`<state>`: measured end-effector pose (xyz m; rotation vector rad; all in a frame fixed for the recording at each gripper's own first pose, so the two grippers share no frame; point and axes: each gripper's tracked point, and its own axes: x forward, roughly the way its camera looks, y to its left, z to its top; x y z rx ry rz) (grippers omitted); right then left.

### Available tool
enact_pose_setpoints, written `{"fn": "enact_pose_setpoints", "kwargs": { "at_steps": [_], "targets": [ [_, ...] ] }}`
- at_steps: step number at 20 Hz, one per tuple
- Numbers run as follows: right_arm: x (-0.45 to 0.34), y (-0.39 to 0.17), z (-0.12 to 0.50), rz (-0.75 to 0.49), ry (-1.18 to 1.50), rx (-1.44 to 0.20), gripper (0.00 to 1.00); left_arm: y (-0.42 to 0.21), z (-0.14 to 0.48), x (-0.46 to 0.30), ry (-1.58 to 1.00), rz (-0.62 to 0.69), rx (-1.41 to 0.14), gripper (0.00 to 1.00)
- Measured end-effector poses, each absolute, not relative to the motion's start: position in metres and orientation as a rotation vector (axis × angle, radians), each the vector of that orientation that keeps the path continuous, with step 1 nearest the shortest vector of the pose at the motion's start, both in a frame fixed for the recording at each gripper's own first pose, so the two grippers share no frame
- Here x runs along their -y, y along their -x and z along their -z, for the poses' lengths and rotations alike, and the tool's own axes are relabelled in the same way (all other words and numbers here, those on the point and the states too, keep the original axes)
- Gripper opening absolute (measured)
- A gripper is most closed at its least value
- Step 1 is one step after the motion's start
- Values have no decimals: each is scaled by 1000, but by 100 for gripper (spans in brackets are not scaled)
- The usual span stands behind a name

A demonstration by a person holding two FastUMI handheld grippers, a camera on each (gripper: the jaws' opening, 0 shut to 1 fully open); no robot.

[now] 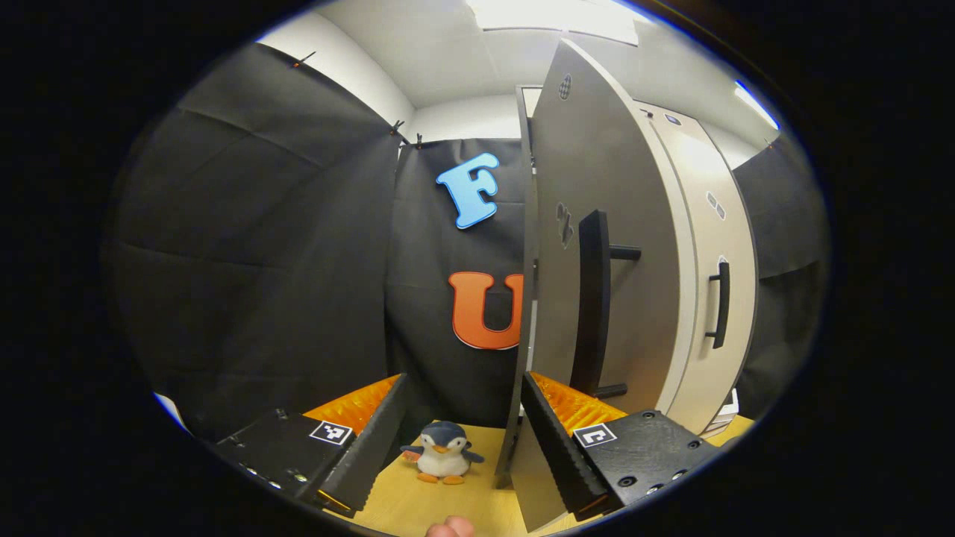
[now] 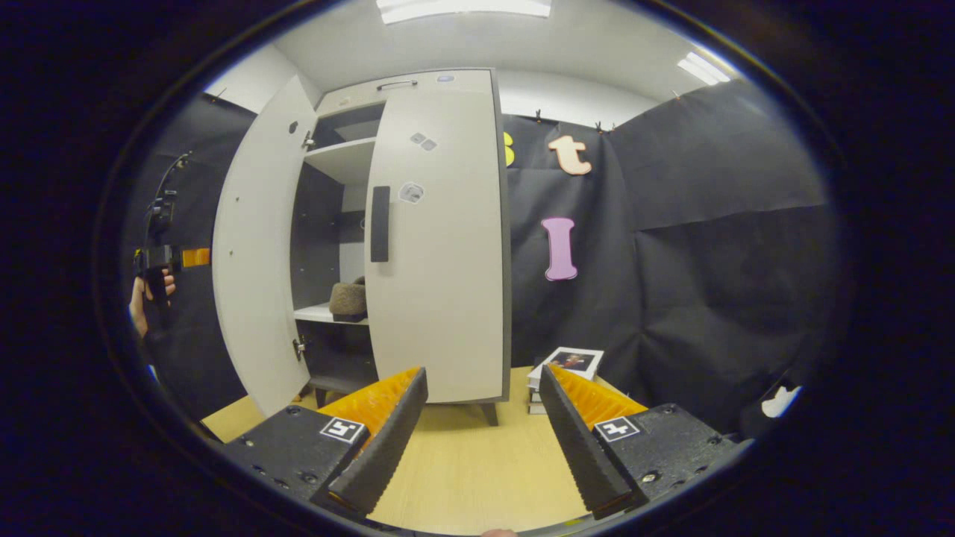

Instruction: Grab one shoe with the right hand and put it into the shoe cabinet, grab the other shoe with the left hand and put it into the shoe cabinet; then close the right door with the right hand and the left door with the left hand.

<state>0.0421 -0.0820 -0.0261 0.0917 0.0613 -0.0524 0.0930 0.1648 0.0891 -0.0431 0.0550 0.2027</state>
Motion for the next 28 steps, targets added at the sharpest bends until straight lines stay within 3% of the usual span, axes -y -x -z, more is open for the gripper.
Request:
{"fn": "enact_pose_setpoints", "kwargs": {
  "at_steps": [14, 20, 28],
  "targets": [
    [122, -34, 37, 127, -99, -73, 97, -136, -76, -63, 83, -17, -69, 93],
    [142, -26, 38, 168, -111, -67, 97, -142, -58, -57, 129, -33, -109, 93],
    [137, -25, 40, 157, -123, -72, 97, -118, -81, -56, 96, -43, -56, 93]
  ]
}}
